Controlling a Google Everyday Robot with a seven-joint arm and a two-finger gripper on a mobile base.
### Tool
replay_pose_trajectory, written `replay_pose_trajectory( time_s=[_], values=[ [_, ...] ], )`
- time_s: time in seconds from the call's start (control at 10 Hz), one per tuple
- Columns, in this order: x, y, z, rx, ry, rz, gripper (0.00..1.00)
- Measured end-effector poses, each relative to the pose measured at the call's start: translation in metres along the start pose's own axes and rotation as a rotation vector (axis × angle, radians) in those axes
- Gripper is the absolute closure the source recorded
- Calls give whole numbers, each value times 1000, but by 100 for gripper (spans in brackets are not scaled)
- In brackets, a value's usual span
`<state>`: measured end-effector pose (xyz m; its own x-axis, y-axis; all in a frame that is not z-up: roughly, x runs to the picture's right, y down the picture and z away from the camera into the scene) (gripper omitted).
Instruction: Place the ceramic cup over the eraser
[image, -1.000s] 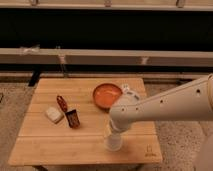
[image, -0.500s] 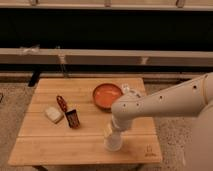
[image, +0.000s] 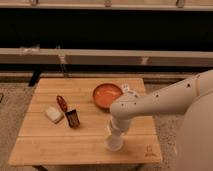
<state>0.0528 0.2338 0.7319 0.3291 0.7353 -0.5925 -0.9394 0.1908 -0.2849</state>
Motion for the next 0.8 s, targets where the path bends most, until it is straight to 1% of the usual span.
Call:
replay_pose_trajectory(
  time_s=[0.3, 0.4, 0.5, 0.6, 0.8],
  values=[
    [-2, -3, 2, 6, 2, -1, 84],
    [-2, -3, 2, 6, 2, -1, 93],
    [-2, -3, 2, 6, 2, -1, 99],
    [-2, -3, 1, 7, 0, -3, 100],
    [-5, 1, -18, 28, -4, -28, 100]
  ],
)
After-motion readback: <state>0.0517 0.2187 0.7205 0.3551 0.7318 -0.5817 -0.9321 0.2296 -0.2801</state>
